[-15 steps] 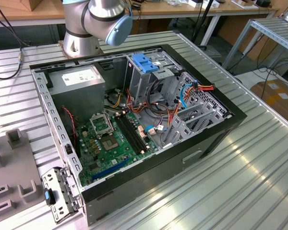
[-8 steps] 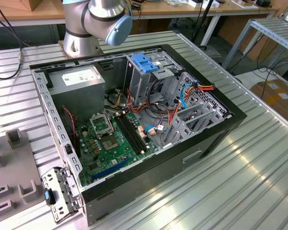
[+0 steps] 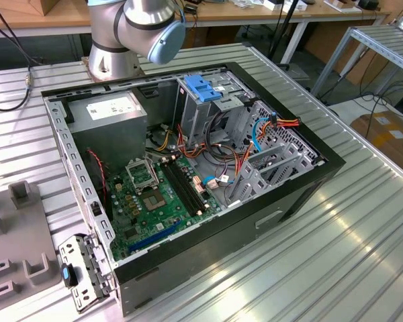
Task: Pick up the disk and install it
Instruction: 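Pick up the disk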
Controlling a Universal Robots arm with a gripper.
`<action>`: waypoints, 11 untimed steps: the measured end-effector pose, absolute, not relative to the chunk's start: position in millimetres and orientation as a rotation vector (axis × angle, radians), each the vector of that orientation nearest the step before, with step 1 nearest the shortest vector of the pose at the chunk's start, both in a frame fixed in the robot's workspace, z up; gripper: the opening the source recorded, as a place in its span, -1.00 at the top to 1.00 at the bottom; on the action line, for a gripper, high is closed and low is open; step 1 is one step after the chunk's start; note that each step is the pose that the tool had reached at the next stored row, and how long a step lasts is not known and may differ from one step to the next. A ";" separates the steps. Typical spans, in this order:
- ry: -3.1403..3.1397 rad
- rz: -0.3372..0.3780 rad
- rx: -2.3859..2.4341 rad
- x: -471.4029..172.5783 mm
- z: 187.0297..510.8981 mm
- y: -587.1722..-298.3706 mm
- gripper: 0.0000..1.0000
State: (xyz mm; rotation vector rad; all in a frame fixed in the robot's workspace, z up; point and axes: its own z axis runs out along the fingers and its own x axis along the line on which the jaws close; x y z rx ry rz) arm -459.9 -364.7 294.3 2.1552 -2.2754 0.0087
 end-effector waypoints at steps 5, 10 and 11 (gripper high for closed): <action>-2.275 0.009 2.155 -459.9 294.3 -364.7 0.26; -2.263 0.009 2.169 -459.9 294.3 -364.7 0.26; -2.262 0.009 2.169 -459.9 294.3 -364.7 0.26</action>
